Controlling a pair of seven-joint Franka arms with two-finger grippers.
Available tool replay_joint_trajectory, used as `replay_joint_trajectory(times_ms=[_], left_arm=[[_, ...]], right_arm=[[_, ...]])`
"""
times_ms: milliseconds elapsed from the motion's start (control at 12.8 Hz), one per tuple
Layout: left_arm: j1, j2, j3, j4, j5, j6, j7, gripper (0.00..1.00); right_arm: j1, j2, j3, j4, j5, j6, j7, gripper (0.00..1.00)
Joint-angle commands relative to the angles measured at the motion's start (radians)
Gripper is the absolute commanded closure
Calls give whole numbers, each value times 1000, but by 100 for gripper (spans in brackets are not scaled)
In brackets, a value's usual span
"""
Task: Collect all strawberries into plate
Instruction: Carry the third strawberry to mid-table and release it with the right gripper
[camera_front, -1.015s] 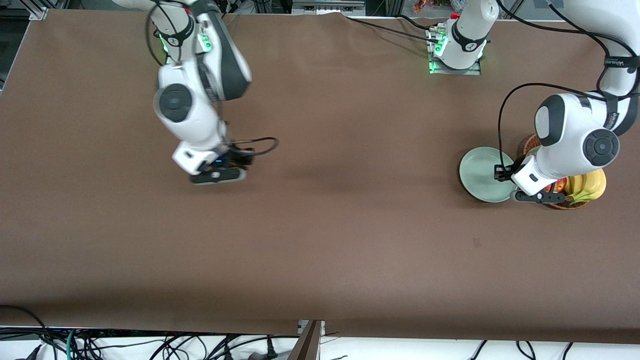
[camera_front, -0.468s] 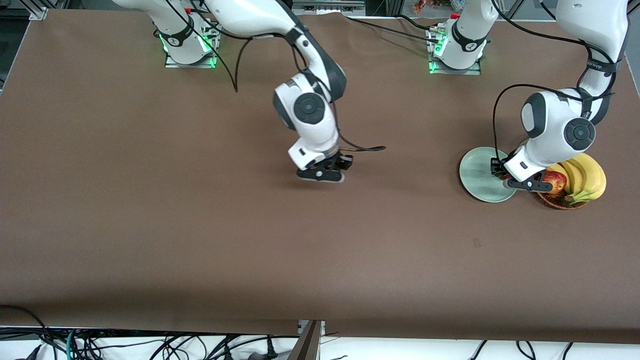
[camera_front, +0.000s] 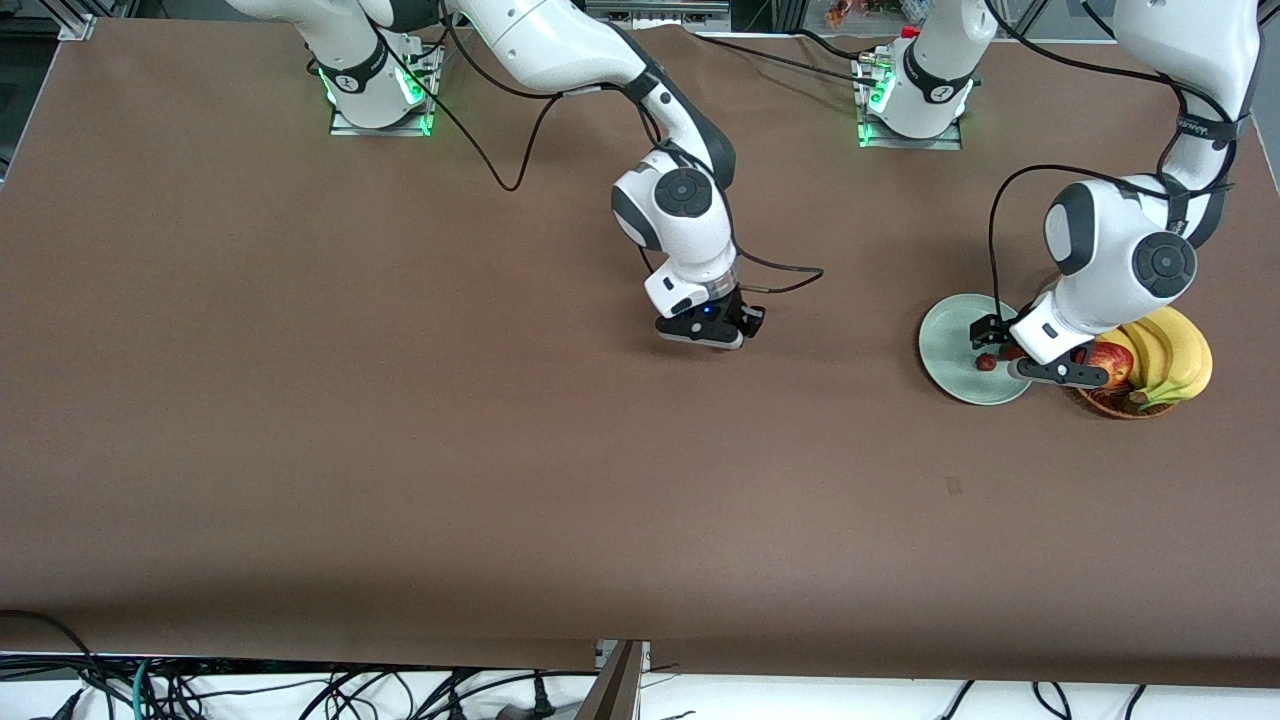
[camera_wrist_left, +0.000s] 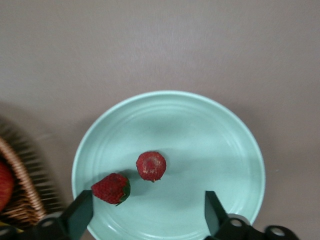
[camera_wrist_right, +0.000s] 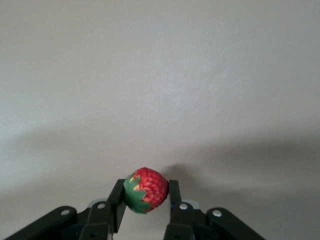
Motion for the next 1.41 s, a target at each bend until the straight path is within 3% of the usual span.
replay_joint_trajectory(times_ms=[0, 156, 468, 625, 859, 1015, 1327], left_arm=[[-8, -90, -4, 93, -28, -202, 20, 0], [-11, -108, -19, 132, -28, -272, -16, 0], [-11, -111, -112, 135, -28, -270, -203, 0], [-17, -102, -219, 133, -28, -252, -358, 0], [-23, -56, -379, 133, -23, -166, -600, 0], [-31, -22, -456, 132, -9, -134, -742, 0], [-52, 47, -516, 92, 42, -28, -1065, 0]], right_arm=[[20, 28, -15, 47, -10, 23, 102, 23], [14, -2, -18, 47, -5, -13, 102, 2], [-33, -109, -57, 47, -7, -255, 59, 1], [-68, -181, -73, 44, -10, -379, -23, 1], [-73, -289, -217, 0, -10, -660, -164, 0], [-90, -393, -296, -80, 5, -734, -391, 0], [-199, -559, -325, -189, -2, -851, -634, 0]])
